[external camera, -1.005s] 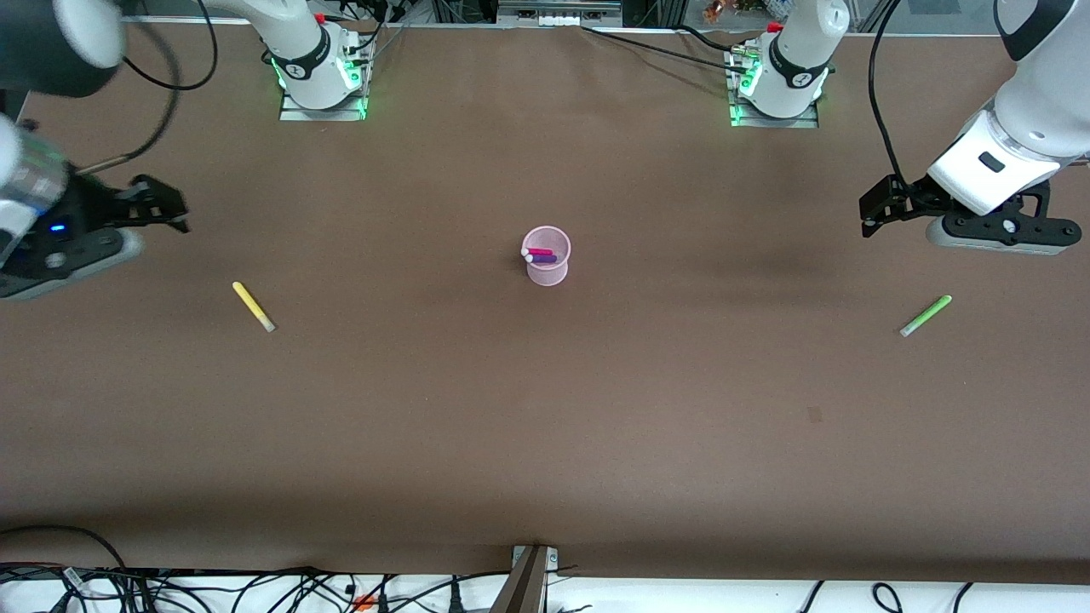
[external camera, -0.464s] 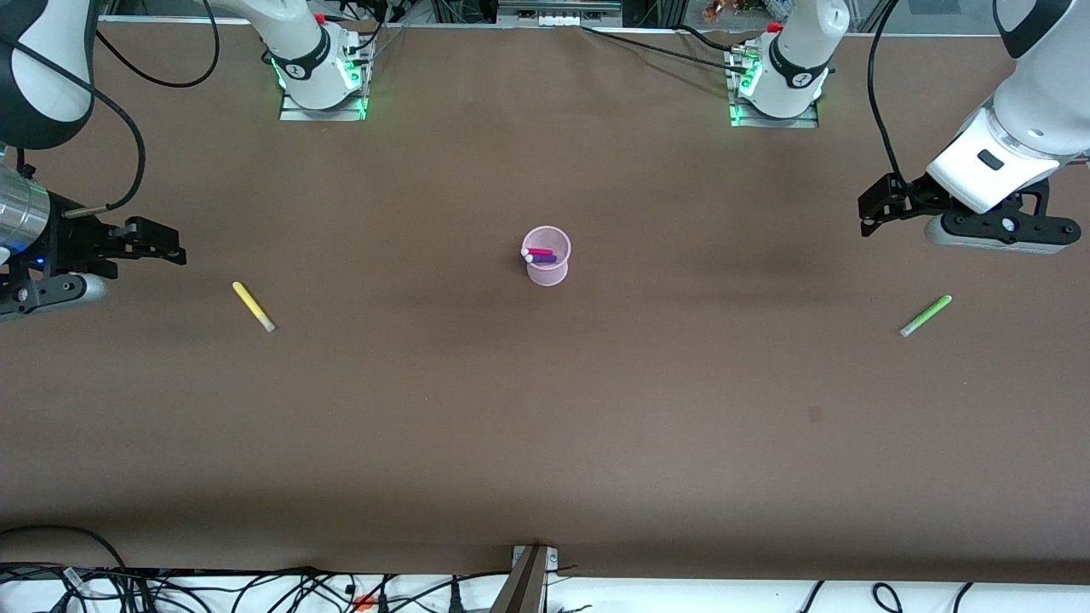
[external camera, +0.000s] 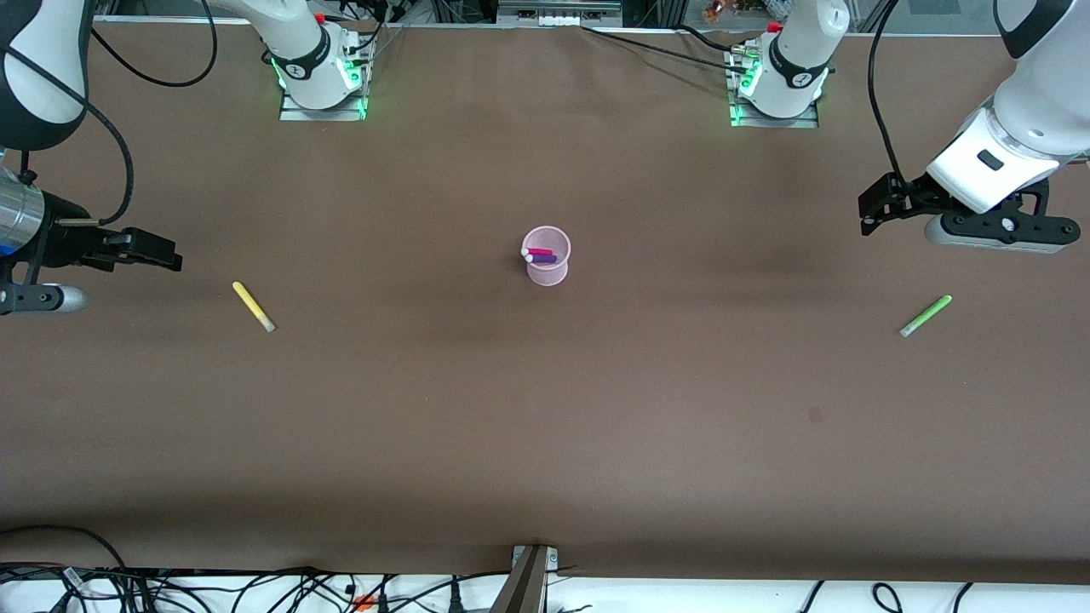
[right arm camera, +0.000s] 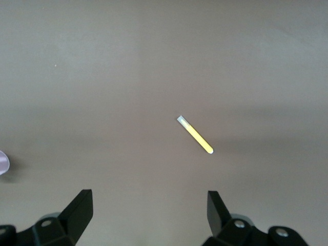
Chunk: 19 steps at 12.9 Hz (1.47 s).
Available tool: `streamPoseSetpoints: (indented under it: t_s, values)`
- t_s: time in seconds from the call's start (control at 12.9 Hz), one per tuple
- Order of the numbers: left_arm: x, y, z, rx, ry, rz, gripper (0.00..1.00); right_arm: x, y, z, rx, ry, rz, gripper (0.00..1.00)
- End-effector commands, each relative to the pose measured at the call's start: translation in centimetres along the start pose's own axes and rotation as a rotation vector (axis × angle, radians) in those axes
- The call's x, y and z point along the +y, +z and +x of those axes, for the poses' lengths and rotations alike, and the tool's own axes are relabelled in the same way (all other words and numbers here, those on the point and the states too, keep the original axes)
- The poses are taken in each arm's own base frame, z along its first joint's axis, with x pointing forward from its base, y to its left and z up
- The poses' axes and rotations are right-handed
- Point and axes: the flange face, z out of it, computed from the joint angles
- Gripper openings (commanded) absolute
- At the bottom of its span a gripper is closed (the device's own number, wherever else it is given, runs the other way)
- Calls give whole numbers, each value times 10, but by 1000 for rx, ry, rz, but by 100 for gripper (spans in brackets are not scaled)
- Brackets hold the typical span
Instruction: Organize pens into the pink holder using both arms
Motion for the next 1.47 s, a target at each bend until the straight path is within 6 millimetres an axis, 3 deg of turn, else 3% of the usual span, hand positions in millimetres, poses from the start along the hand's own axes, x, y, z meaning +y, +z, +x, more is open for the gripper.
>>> streamPoseSetpoints:
  t_s: [0.0,0.15,0.46,0.85,1.08,1.39]
  values:
    - [0,-8,-2,-7,2,-10,100,15,10,2,-20,33,62,98]
    - [0,-7,-1,-7,2,-10,100,15,14,4,-25,24,46,98]
    - [-1,-7,-2,-8,1,-10,100,-4,16,2,-5,19,-21,98]
    - [1,-8,-1,-7,2,-10,100,-1,46,-24,85,27,-18,99]
    - [1,-6,-1,-10,4,-10,100,-16,44,-22,100,-22,-69,99]
    - [0,-7,-1,-8,1,-10,100,-18,43,-21,110,-35,-61,100]
